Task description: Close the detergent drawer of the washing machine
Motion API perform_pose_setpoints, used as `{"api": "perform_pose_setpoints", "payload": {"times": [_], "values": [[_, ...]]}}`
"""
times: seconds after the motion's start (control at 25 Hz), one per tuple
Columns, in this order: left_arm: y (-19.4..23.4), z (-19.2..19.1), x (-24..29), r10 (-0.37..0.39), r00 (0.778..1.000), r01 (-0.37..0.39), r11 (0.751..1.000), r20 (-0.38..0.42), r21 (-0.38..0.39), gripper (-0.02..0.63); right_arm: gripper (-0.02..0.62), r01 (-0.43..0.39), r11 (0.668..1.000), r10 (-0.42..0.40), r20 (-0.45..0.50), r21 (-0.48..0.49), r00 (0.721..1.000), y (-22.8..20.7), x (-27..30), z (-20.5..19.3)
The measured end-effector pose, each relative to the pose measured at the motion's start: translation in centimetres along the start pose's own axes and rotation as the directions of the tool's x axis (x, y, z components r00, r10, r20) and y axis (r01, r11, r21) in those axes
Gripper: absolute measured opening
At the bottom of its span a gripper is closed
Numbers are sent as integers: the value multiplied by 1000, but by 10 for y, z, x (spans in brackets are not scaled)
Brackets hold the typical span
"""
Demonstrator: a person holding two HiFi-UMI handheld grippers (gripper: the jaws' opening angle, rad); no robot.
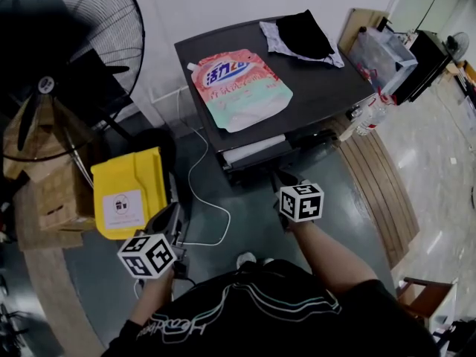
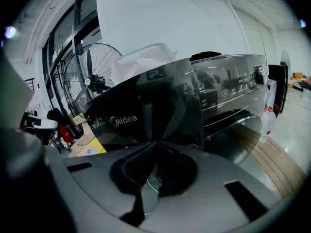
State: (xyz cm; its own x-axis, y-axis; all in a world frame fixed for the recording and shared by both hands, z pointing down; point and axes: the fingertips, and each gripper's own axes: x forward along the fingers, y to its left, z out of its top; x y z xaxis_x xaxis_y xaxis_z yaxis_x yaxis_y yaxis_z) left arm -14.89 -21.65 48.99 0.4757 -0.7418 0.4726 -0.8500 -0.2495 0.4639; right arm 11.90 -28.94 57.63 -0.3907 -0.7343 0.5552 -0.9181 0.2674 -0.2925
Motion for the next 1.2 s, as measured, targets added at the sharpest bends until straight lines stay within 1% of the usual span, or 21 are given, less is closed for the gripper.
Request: {"api": "perform_pose_setpoints", "payload": {"times": [0.48, 0.84, 1.12, 1.2], "values": [[10, 12, 3, -1, 1000, 1, 1000, 23, -15, 28, 25, 8, 1000, -8, -4, 11, 1000, -1, 18, 13], [23, 10, 5, 17, 1000, -16, 1000, 12, -24, 28, 25, 6, 1000, -6, 13, 10, 1000, 0, 32, 23], [31, 13, 6, 21, 1000, -20, 1000, 17, -23, 28, 25, 39, 999, -39, 31, 22, 999, 0, 34, 24], [33, 13, 5, 24, 1000, -24, 999, 17, -24, 28, 25, 41, 999, -42, 27, 12, 999, -1, 37, 23]]}}
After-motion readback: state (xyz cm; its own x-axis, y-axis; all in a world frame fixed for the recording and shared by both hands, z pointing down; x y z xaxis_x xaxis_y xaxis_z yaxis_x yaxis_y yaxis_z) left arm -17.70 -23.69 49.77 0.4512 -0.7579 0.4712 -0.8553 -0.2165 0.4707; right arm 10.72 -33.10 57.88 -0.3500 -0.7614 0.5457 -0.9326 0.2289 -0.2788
